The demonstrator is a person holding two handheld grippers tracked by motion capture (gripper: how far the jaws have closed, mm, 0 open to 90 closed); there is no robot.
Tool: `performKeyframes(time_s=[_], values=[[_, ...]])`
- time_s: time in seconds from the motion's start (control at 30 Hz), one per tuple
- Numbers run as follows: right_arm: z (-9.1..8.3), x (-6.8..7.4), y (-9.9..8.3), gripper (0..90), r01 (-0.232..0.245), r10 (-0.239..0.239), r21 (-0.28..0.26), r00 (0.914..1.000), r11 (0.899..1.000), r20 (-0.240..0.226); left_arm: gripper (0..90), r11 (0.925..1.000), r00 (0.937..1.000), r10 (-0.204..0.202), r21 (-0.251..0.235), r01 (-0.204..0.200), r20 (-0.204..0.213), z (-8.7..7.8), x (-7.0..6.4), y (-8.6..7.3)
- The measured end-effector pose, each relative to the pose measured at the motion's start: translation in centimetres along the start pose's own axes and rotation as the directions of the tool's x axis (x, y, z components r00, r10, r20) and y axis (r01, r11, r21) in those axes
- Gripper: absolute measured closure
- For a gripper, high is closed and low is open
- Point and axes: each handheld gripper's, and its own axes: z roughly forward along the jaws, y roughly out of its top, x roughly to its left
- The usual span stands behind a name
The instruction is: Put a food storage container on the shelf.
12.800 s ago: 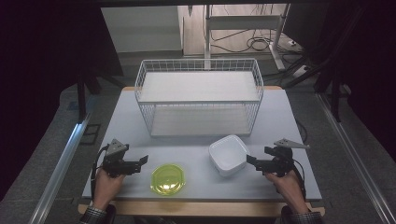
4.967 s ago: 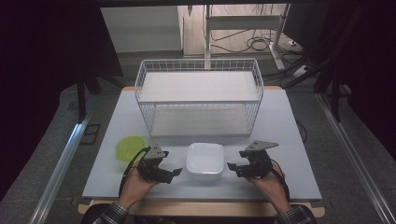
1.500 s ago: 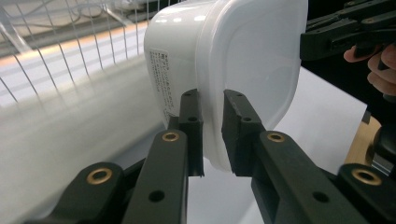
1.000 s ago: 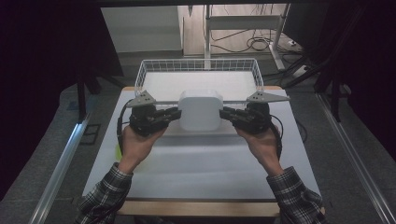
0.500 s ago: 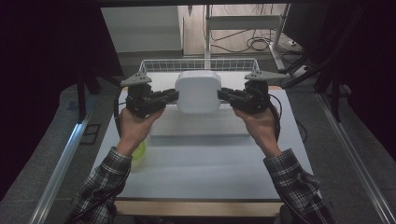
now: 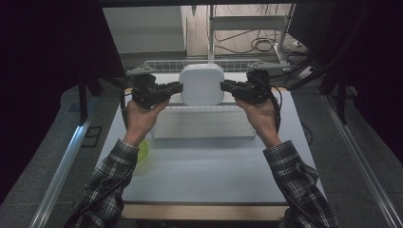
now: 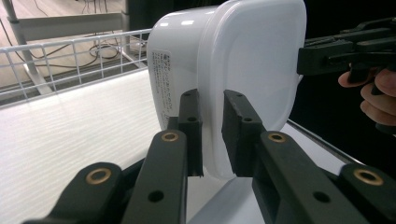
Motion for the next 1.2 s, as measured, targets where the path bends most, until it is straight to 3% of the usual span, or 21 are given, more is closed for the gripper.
performKeyframes(time_s=[0.37,0.5,0.63,0.83,0.97,1.2], values=[[1.1,-0.7,0.1,73.6,-0.011,0.011,0.015,0.9999,1.0,0.009,76.2,0.9998,0.9998,-0.008,-0.02,0.009,0.02,0.7,0.8,-0.1],[1.4,-1.0,0.2,70.5,-0.008,0.008,0.01,0.9999,1.0,0.008,68.3,0.9998,0.9998,0.003,-0.022,-0.002,0.021,1.0,0.9,0.1],[1.6,-0.9,0.3,68.6,-0.001,0.001,0.011,0.9999,1.0,0.014,66.3,0.9996,0.9998,-0.004,-0.028,0.005,0.02,1.3,1.2,0.3],[2.3,-0.9,0.6,63.6,0.019,-0.02,0.027,0.9994,0.999,0.027,60.4,0.9992,0.9999,-0.007,-0.038,0.008,0.011,1.9,1.6,0.3],[2.9,-1.0,0.5,60.2,0.024,-0.025,0.034,0.9991,0.999,0.035,54.4,0.9991,0.9996,0.014,-0.039,-0.015,-0.025,2.4,1.6,0.3],[3.6,-1.5,0.5,56.9,0.013,-0.014,0.036,0.9991,0.999,0.04,52.7,0.9994,0.9986,0.024,-0.022,-0.025,-0.046,3.2,1.9,0.4]])
